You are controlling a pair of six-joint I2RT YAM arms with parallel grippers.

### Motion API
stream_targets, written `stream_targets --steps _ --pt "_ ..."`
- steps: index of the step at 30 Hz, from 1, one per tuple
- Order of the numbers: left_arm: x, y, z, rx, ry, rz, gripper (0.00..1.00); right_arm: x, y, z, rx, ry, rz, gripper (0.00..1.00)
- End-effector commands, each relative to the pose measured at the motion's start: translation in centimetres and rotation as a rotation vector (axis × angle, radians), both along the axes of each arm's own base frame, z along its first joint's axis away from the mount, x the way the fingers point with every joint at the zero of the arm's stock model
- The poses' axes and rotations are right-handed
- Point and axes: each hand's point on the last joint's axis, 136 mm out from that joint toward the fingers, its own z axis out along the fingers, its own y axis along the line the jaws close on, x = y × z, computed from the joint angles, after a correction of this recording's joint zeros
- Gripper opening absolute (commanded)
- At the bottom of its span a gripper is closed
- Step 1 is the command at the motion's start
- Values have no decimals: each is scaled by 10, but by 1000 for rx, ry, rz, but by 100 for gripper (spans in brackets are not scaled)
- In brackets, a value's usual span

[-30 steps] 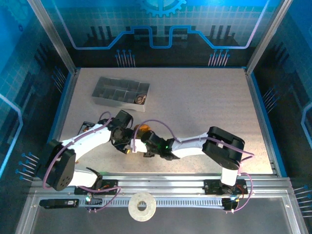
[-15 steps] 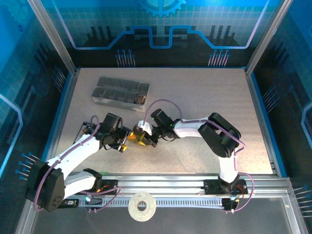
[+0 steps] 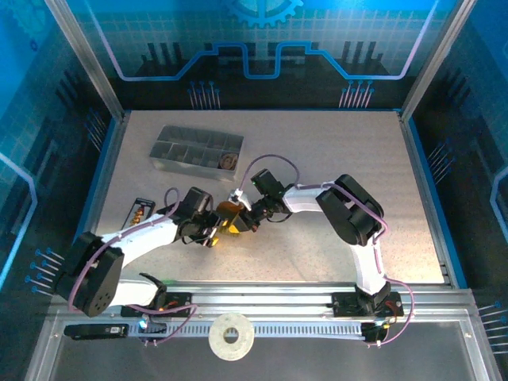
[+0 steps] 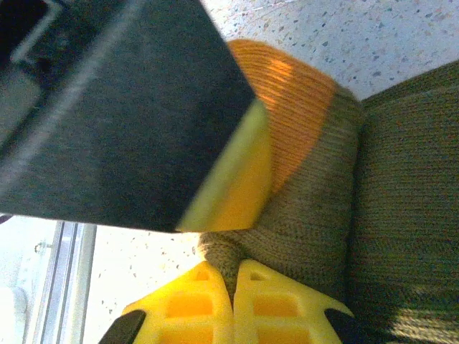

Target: Roll the socks

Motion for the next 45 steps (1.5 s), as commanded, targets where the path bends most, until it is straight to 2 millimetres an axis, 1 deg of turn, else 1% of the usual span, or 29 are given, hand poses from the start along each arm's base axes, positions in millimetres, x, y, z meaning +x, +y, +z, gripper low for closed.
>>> stream_targets --steps 1,3,6,7,8,10,12,14,16,19,23,25,29,31,33,34,35,36,38,39,40,41,43,45 --pt "-2 10 -22 80 59 23 51 -45 -44 -61 -272 241 -24 0" --pt "-6 13 -30 110 105 20 47 -43 -42 -54 -255 197 -12 2" --pt "-22 22 -44 159 208 26 36 -38 -37 -36 -215 75 8 14" --pt "-29 24 -48 171 247 32 31 -35 -35 -30 -206 6 11 19" --pt "-34 25 -50 173 269 33 28 -31 -33 -21 -189 -85 7 26" --pt "-41 28 -51 182 299 36 25 -24 -36 -7 -168 -295 -17 37" --pt "-43 29 -48 178 312 38 24 -21 -40 7 -155 -571 -35 50" --pt "-45 29 -42 169 332 39 23 -19 -38 22 -159 -870 -25 63" --pt "-48 29 -38 164 364 34 22 -18 -34 28 -213 -1020 4 65" --pt "-51 27 -33 145 400 21 22 -13 -27 32 -271 -1174 24 65" --pt "-53 23 -31 107 435 19 21 -13 -12 31 -300 -1265 60 66" --pt "-53 24 -31 103 442 17 21 -14 -5 27 -300 -1272 75 66" --pt "-50 23 -29 87 437 23 21 -15 5 16 -300 -1228 88 64" --pt "-46 22 -27 76 422 21 21 -12 6 8 -321 -1209 89 60" --pt "-44 21 -23 66 403 16 24 -7 6 0 -346 -1180 78 53" --pt "-41 20 -20 59 388 15 26 -6 3 -7 -363 -1152 79 44" --pt "-39 19 -17 51 375 18 29 -4 6 -6 -361 -1131 69 34" --pt "-36 19 -12 42 348 23 34 -2 7 -6 -358 -1099 63 23" --pt "-29 22 0 28 290 49 46 -9 0 -17 -374 -993 86 9" --pt "-26 25 6 24 264 64 51 -13 -2 -20 -376 -945 91 4" --pt "-23 29 13 18 232 86 57 -17 -5 -23 -373 -886 91 0" --pt "-20 33 19 11 201 106 61 -22 -8 -26 -369 -819 92 0" --pt "-18 42 29 3 158 144 67 -33 -15 -36 -365 -683 104 0" --pt "-15 49 36 -8 120 170 70 -41 -20 -44 -377 -576 106 0"
